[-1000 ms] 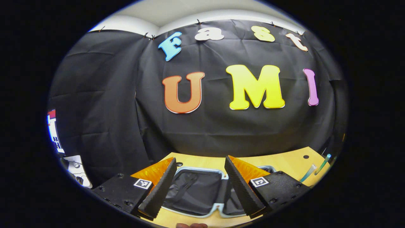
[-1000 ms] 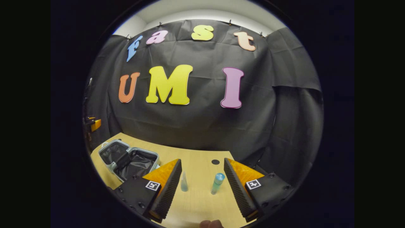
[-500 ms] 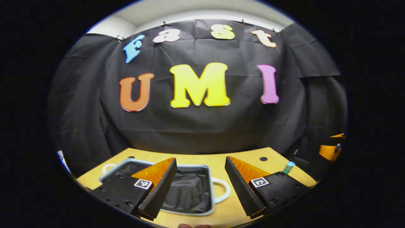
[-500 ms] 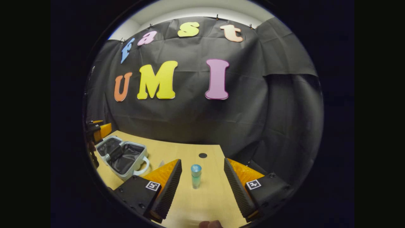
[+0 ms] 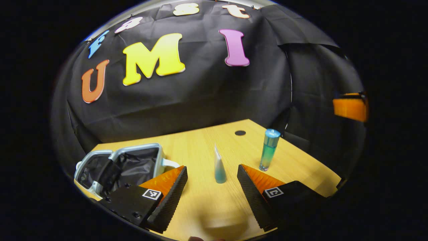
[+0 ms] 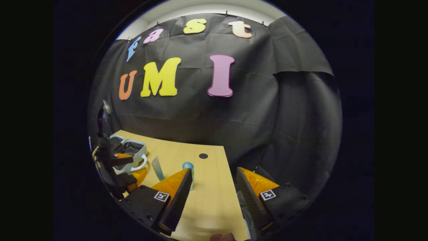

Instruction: First open the suitcase, pack the skin care products into it, and then close the suitcase.

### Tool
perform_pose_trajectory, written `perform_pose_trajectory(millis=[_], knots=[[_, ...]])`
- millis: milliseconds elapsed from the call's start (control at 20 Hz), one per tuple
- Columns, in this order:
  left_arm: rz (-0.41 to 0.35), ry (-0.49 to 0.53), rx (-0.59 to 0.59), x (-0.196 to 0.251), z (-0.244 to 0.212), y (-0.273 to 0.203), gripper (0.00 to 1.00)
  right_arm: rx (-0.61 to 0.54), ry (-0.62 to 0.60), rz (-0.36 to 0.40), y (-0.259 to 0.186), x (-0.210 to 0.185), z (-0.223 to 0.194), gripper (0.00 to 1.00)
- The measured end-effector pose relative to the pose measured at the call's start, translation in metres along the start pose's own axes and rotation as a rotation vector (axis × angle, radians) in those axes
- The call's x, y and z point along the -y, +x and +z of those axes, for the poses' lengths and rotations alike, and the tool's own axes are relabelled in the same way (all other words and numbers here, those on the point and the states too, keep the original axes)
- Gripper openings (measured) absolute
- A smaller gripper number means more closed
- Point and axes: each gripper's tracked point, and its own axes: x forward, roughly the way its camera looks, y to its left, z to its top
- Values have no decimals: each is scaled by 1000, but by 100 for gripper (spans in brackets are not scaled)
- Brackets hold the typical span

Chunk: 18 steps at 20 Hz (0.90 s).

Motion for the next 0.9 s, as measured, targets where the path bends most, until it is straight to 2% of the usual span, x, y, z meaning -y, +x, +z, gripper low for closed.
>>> perform_pose_trajectory(millis=[250, 500, 550, 600, 850, 900], knots=[[14, -61, -105, 2, -38, 55, 95, -27, -20, -31, -12, 19, -14, 80], [3, -63, -144, 2, -50, 94, 89, -70, -15, -69, -22, 31, -28, 80], [-7, -54, -151, 5, -53, 99, 94, -75, -13, -75, -22, 31, -29, 80], [-17, -49, -166, 9, -57, 102, 86, -77, -12, -78, -22, 31, -29, 80], [-44, -44, -200, 16, -67, 109, 73, -80, -12, -91, -19, 31, -29, 80], [-38, -45, -205, 14, -68, 110, 65, -83, -11, -90, -18, 30, -31, 80]])
